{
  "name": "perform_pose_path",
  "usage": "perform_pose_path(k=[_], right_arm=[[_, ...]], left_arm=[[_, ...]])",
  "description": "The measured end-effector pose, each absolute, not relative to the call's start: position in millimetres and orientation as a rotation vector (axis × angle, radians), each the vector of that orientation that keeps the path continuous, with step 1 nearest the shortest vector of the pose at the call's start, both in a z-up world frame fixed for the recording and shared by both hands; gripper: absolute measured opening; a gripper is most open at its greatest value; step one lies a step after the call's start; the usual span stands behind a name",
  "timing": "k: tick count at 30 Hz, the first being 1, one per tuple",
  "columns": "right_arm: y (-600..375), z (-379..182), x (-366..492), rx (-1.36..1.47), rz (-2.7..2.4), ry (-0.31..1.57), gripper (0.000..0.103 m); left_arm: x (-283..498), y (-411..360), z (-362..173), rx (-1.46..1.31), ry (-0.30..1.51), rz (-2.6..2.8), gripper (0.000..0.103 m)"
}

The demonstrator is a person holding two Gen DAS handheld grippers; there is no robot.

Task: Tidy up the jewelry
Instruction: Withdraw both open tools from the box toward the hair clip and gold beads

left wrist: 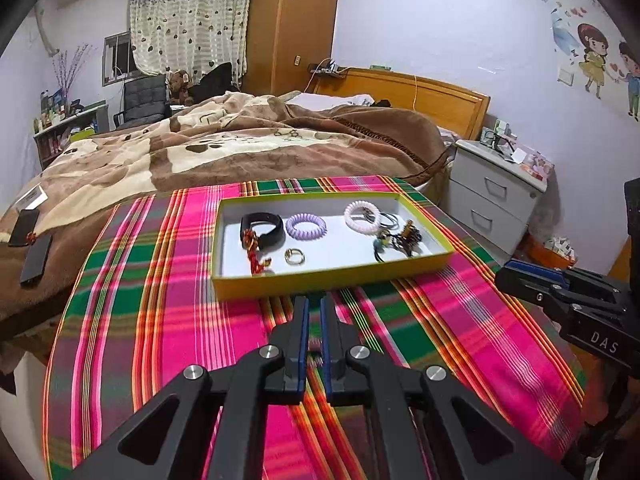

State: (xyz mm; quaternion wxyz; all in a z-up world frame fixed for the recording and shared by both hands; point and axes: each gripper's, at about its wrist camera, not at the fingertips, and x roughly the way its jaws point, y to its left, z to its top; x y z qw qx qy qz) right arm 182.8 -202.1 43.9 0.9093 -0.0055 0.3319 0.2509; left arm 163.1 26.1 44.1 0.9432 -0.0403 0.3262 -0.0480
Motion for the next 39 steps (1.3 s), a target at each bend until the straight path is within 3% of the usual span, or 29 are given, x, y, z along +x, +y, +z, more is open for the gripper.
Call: perform_pose_path(k=[18, 19, 22, 29, 39], right_arm=[[-213, 29, 108, -0.021, 0.544, 0.693, 0.021], [-213, 27, 106, -0.021, 0.544, 0.695, 0.022], [-213, 22, 101, -0.021, 0.546, 0.705, 0.037], [-212, 15, 106, -0.024, 0.544, 0.722, 0.038], [-199, 1, 123, -0.070, 0.555, 0.761, 0.038]], left_arm=[[70, 15, 40, -0.036, 0.638, -0.087, 0.004], [68, 15, 39, -0.034, 0.640, -0.086, 0.004], [66, 15, 34, -0.036, 0.654, -0.087, 0.004], [68, 16, 28, -0.042, 0.666, -0.084, 0.005], [86, 20, 21, -0.043, 0.691, -0.074, 0.013]])
